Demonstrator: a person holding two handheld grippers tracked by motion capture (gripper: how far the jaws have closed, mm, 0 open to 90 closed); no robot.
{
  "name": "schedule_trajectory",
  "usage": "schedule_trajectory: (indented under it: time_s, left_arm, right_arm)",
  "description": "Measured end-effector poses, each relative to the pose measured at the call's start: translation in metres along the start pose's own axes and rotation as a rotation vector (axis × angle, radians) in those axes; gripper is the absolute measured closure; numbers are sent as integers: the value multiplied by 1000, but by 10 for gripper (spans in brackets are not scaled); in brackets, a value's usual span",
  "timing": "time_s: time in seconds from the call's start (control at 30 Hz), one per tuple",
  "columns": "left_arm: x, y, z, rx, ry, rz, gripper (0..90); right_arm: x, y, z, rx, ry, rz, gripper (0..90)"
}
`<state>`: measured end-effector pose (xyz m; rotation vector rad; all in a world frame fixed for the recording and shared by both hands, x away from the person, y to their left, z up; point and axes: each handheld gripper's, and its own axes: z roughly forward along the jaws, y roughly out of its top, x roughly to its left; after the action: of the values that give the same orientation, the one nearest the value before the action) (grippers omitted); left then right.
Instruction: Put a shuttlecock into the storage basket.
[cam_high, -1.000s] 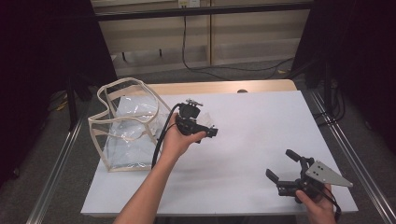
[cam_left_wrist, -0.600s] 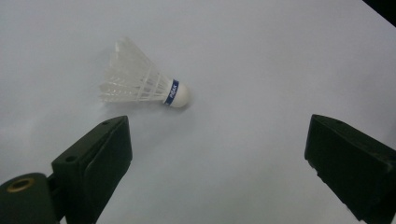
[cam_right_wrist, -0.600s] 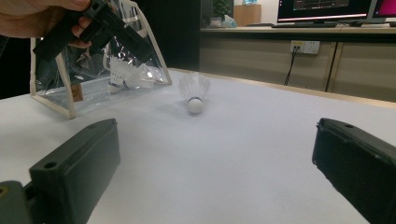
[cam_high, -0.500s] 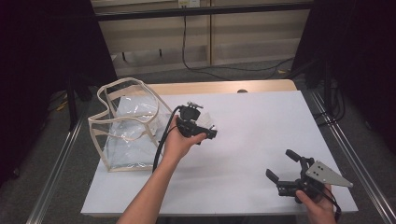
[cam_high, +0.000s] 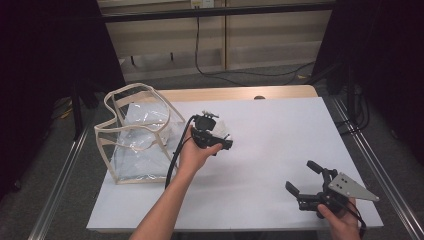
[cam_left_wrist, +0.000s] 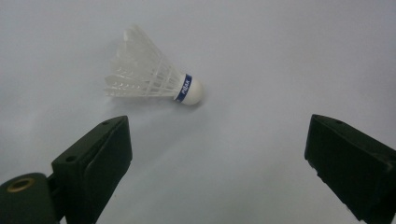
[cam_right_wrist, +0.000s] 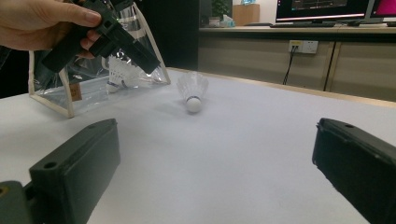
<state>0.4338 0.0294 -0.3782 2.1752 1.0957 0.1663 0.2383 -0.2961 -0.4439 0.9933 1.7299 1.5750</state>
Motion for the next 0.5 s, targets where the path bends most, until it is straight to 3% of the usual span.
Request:
schedule_trajectory:
  time_s: [0.5]
  left_arm:
    - [13, 2, 14, -8, 22, 2, 66]
  right_arm:
    - [0, 0, 0, -3, 2, 1, 7]
